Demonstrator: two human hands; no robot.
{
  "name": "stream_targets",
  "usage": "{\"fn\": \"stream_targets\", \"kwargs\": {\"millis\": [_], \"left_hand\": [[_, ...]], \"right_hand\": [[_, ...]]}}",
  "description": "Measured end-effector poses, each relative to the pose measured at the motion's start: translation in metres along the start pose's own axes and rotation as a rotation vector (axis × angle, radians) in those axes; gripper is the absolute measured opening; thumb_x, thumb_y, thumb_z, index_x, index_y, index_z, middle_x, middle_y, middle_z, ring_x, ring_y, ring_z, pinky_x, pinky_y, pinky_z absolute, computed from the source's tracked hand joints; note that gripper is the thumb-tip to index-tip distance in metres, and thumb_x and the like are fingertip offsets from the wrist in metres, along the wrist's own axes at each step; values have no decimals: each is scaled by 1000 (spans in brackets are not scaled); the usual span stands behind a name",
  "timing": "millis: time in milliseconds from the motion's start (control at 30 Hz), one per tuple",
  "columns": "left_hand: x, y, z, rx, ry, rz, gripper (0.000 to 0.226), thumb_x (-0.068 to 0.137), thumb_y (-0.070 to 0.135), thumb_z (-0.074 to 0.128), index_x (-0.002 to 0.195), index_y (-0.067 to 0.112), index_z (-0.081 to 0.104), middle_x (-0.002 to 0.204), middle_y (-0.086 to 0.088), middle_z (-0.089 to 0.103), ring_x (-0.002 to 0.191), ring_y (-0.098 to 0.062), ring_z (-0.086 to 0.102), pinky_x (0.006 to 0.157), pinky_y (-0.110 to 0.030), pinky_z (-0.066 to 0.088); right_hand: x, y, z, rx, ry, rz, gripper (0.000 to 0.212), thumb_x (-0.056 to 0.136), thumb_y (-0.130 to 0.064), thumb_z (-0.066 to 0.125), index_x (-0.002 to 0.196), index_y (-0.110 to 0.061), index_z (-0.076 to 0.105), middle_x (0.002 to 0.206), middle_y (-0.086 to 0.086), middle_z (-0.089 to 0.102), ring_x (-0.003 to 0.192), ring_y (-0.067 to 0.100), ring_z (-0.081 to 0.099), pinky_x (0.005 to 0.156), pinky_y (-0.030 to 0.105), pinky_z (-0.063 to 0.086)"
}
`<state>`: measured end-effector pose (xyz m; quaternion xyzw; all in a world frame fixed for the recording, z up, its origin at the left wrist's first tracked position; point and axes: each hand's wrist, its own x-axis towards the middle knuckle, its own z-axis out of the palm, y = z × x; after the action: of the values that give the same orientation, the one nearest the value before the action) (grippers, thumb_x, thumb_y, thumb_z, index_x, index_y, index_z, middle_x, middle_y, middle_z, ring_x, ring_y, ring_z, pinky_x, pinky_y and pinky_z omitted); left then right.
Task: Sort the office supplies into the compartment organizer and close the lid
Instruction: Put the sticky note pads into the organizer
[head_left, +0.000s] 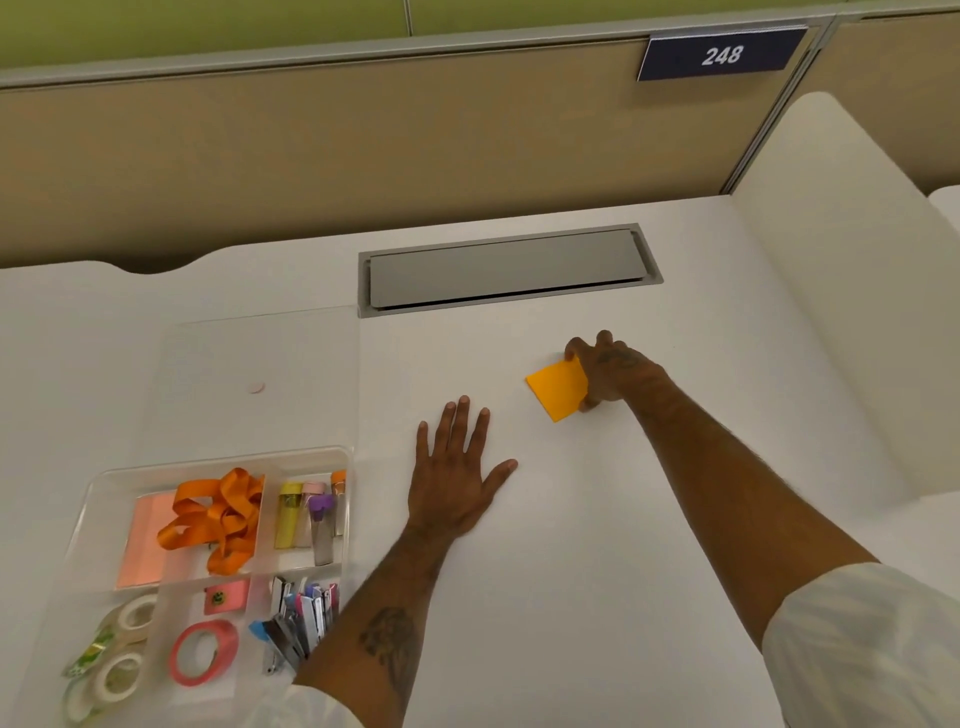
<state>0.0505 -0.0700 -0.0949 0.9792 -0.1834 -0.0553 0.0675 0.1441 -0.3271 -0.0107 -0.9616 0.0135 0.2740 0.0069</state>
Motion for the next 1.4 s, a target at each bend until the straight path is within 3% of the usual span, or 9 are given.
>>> {"fn": "stream_targets", "kwargs": {"millis": [200, 333, 633, 700, 800, 967, 1100, 1200, 1400], "left_hand": [[0, 0, 1, -8, 12, 0, 81, 91, 75, 9, 156, 27, 0, 164, -1, -10, 151, -19, -11, 121, -50, 1], [1, 0, 2, -4, 11, -2, 82, 90, 75, 9, 156, 27, 1, 164, -1, -9, 151, -20, -10, 122, -50, 1], [1, 0, -1, -5, -38, 0, 83, 88, 76, 2, 155, 27, -6, 163, -2, -16, 150, -21, -15, 121, -50, -5], [-2, 0, -1, 5, -45, 5, 82, 88, 75, 1, 155, 28, -8, 162, -2, -17, 150, -21, -15, 120, -50, -6], [-11, 0, 1, 6, -14, 2, 80, 90, 73, 2, 155, 28, -4, 163, -2, -13, 151, -21, -12, 120, -50, -5], [-14, -1, 2, -5, 9, 3, 79, 90, 73, 1, 155, 29, -2, 164, -1, -11, 151, -20, -11, 121, -50, -5], [-14, 0, -3, -24, -64, 13, 80, 89, 73, 1, 155, 28, -7, 163, -3, -17, 150, -21, -16, 119, -51, -8], [-12, 0, -19, -106, -158, 38, 83, 91, 73, 13, 155, 25, -8, 162, -5, -21, 149, -22, -20, 120, -50, -10], [-37, -32, -71, -74, -19, 158, 86, 87, 73, 7, 155, 23, -7, 161, -6, -23, 148, -24, -21, 121, -47, -8]], "right_hand": [[5, 4, 1, 6, -49, -23, 62, 72, -36, 80, 123, -14, 52, 122, 14, 53, 109, 31, 54, 90, 40, 48], [2, 8, 9, 356, -28, -27, 62, 66, -18, 84, 118, -13, 50, 111, 12, 61, 92, 26, 56, 72, 32, 44], [-39, 6, 26, 1113, 91, 55, 78, 77, 1, 74, 137, -22, 30, 121, 11, 43, 104, 29, 56, 72, 39, 57], [-55, 5, 23, 1194, 98, 47, 87, 76, 1, 75, 142, -25, 24, 121, 10, 47, 94, 28, 66, 65, 34, 58], [-78, 0, 17, 1250, 167, 31, 86, 75, -5, 79, 141, -23, 27, 117, 10, 57, 78, 26, 72, 56, 27, 53], [-108, -8, 20, 1229, 299, 5, 39, 76, -12, 80, 100, -28, 53, 98, 15, 70, 71, 19, 72, 56, 28, 51], [-124, -14, 28, 1275, 337, 79, 47, 79, -17, 78, 117, -20, 51, 98, 5, 68, 76, 18, 70, 59, 28, 49], [-131, -26, 30, 1347, 413, 130, 35, 87, -22, 70, 119, -13, 58, 97, 9, 71, 76, 16, 65, 61, 29, 46], [-136, -85, 18, 1372, 400, 91, 34, 97, -22, 56, 129, -11, 51, 113, 10, 62, 95, 22, 61, 75, 33, 50]]}}
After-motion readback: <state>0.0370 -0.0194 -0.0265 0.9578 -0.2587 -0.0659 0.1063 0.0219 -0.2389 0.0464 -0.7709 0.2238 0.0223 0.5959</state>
